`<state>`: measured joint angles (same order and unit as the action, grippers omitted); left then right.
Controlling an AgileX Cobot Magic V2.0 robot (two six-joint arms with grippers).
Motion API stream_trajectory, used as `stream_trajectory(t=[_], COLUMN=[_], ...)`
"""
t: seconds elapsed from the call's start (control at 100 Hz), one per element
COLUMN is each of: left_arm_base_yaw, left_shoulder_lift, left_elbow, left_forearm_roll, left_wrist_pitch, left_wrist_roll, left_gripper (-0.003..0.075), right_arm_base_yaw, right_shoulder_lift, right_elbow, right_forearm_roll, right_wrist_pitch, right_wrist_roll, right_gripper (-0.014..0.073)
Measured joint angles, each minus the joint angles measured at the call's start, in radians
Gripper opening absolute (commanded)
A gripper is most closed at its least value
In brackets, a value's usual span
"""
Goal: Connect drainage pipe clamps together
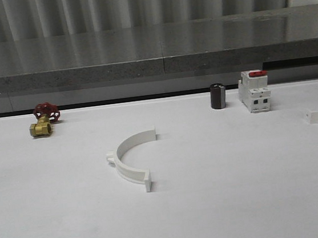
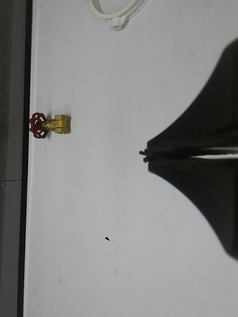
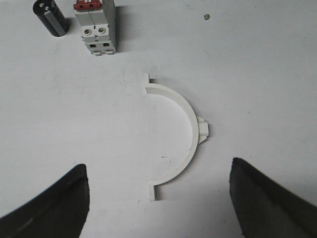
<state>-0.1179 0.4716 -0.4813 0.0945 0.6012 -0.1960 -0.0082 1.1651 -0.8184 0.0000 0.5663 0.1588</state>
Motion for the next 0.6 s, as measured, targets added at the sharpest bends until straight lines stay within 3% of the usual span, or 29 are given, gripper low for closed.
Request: stream_trajectory(t=[0.31,0.6], left_arm_base_yaw=[0.0,0.0], left_shoulder_lift=[0.0,0.0], left_elbow=[0.0,0.0], left_forearm_roll=[0.0,0.0], left_wrist_pitch=[0.0,0.0], left_wrist_roll=[0.0,0.0], left_gripper=[-0.002,-0.002], right_arm_base_yaw=[-0.091,-0.097], right_shoulder_lift=[0.37,0.556], right_elbow=[-0.263,-0.297], right_forearm_roll=[0.014,0.068], right_wrist_pitch=[0.138,0.142], right_wrist_roll=[-0.072,-0.195], right_gripper=[0.0573,0.0573])
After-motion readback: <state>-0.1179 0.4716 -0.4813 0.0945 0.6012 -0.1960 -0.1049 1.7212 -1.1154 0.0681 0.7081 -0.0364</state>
